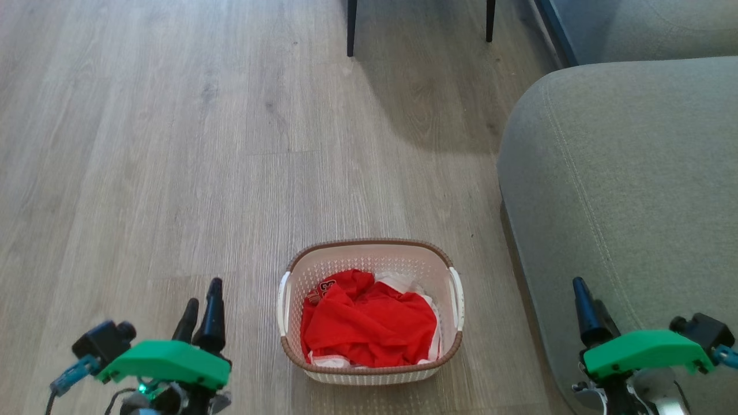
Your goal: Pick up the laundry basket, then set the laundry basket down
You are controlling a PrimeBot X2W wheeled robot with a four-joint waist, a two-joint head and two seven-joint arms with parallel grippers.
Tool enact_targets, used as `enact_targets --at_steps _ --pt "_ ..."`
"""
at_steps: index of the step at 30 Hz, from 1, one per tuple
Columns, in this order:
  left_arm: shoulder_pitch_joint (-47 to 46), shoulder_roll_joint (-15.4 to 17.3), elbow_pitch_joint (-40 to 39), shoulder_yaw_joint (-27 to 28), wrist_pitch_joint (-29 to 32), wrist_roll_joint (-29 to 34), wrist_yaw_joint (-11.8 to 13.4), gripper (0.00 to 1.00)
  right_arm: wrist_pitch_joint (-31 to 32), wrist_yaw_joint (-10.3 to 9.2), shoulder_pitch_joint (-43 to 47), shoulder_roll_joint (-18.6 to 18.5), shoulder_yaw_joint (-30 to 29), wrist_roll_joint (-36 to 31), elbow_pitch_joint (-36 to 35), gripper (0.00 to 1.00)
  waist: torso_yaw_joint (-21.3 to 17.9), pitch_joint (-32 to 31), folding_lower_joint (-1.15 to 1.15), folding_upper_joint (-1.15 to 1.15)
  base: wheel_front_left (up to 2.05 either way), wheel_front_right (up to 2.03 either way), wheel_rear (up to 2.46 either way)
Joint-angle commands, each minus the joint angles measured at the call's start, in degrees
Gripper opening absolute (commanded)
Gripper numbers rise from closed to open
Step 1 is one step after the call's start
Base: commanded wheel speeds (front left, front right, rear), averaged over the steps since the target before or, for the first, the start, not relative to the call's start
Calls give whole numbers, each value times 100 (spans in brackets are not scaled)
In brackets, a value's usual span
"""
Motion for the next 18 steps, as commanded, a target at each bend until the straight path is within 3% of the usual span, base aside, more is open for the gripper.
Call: enact_targets --at_steps 1,18 --pt "-190 98 -247 24 -94 237 33 100 -88 -4 -183 -64 86 -199 -248 100 0 -1 0 0 0 0 0" --pt "-128 274 -464 -379 -379 1509 397 100 -373 -5 -185 -78 351 -1361 -386 100 9 -30 0 0 0 0 0"
